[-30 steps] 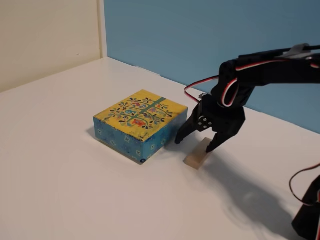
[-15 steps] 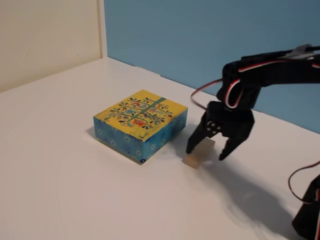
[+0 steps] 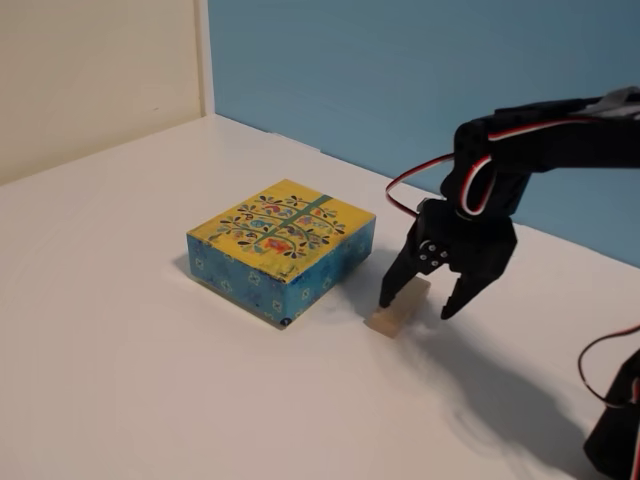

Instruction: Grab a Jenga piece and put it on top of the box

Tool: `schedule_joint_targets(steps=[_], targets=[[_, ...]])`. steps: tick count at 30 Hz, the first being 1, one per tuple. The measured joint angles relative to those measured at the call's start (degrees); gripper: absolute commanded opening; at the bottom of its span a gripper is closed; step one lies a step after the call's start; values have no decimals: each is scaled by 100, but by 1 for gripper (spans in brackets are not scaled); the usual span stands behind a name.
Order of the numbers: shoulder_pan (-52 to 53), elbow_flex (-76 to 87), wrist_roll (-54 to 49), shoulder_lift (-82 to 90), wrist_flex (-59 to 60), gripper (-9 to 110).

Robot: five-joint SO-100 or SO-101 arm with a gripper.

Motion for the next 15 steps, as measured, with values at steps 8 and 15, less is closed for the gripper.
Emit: schedule_joint_targets(steps=[8,15], targets=[[-185,0,88,0,-53,27],[-316,-62,185,-229,-246,29]])
